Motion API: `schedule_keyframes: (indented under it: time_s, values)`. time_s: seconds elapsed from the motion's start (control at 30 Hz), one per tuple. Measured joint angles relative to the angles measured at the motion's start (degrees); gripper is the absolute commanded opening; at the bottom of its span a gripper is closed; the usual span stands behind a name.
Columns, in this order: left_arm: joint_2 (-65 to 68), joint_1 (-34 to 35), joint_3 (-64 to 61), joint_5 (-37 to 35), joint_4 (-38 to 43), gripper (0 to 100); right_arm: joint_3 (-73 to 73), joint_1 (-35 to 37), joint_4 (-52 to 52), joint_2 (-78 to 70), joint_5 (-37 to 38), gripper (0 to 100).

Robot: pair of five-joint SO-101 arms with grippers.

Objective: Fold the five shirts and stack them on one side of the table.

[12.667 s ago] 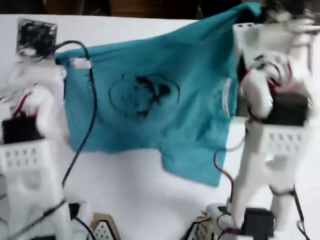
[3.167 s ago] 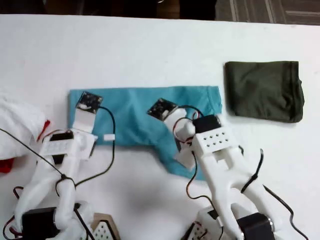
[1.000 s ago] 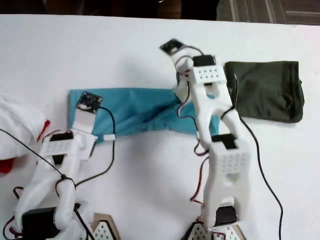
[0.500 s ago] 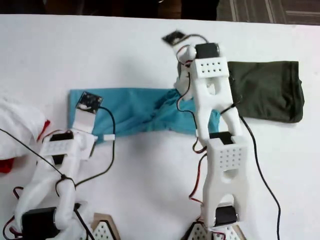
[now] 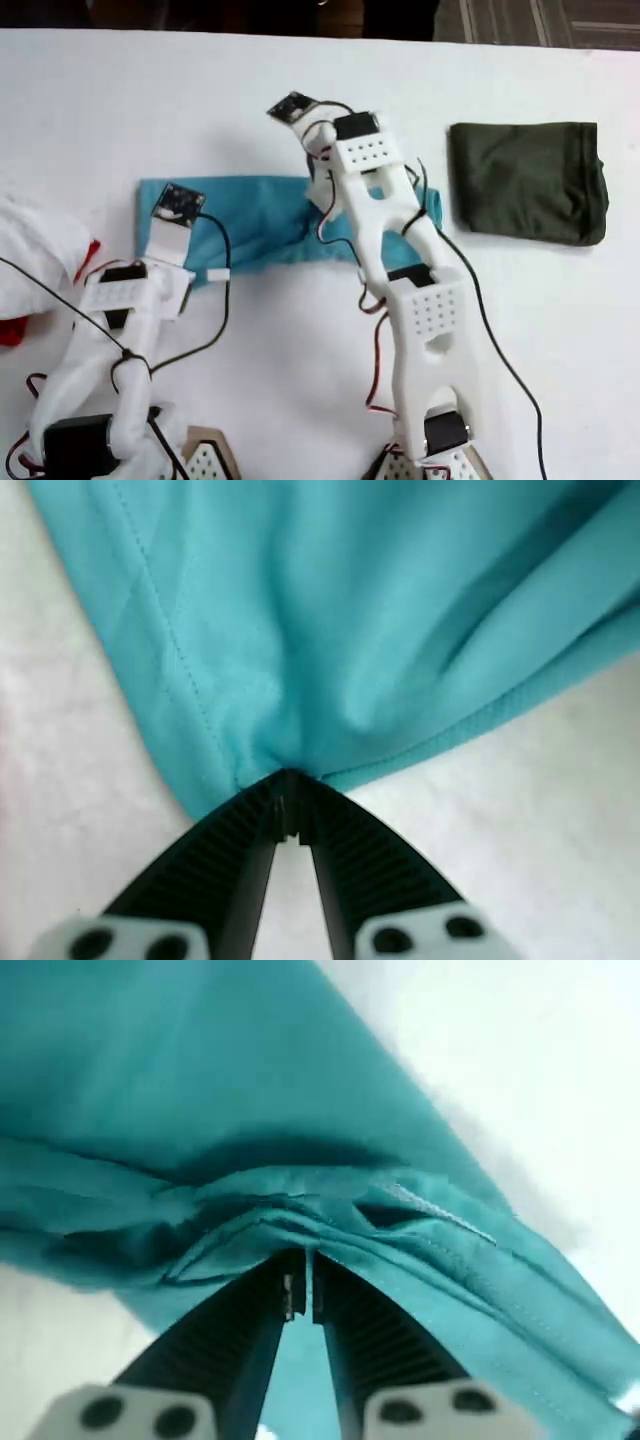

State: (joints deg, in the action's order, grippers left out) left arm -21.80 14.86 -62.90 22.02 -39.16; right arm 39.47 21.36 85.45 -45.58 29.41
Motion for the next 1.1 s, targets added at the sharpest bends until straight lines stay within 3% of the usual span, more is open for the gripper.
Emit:
schedule_keyframes:
  time_s: [0.27,0.47,0.7,1.1]
  values:
    - [0.00,0.00,0.00,0.00,0.00,3,1.23,-0.79,4.48,0.09,0.00,1.9]
    - [0.00,0.00,0.00,0.00,0.00,3,1.32,-5.98,12.13,7.47,0.00,1.9]
    - [0.00,0.00,0.00,0.00,0.00,3,-5.10,-11.43,13.27,11.60,0.00,1.9]
    - [0.00,0.00,0.00,0.00,0.00,3,-37.27,-13.89,-8.26,23.38,0.00,1.9]
